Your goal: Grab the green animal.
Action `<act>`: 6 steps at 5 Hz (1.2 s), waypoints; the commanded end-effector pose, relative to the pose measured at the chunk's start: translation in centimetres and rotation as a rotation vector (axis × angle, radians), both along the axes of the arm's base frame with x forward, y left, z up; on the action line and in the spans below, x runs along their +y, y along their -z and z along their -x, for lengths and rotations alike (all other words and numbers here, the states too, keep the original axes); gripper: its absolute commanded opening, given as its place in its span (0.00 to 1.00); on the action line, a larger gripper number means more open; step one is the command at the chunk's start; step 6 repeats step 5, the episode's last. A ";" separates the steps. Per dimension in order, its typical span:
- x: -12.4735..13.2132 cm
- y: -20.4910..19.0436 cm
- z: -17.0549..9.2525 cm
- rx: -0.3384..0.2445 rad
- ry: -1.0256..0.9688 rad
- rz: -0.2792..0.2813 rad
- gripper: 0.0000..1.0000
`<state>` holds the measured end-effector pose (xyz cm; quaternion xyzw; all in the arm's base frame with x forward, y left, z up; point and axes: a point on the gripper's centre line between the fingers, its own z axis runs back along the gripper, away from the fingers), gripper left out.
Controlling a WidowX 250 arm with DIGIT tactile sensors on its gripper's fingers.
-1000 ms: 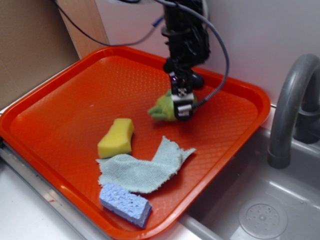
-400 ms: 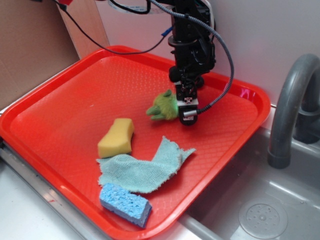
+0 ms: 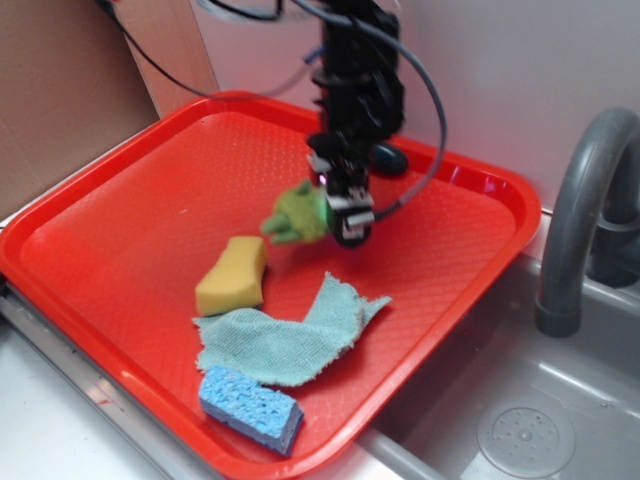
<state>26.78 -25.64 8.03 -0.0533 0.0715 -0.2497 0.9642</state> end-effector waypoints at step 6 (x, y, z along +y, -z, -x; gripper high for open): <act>8.2 -11.4 7.0 -0.185 -0.613 -0.068 0.00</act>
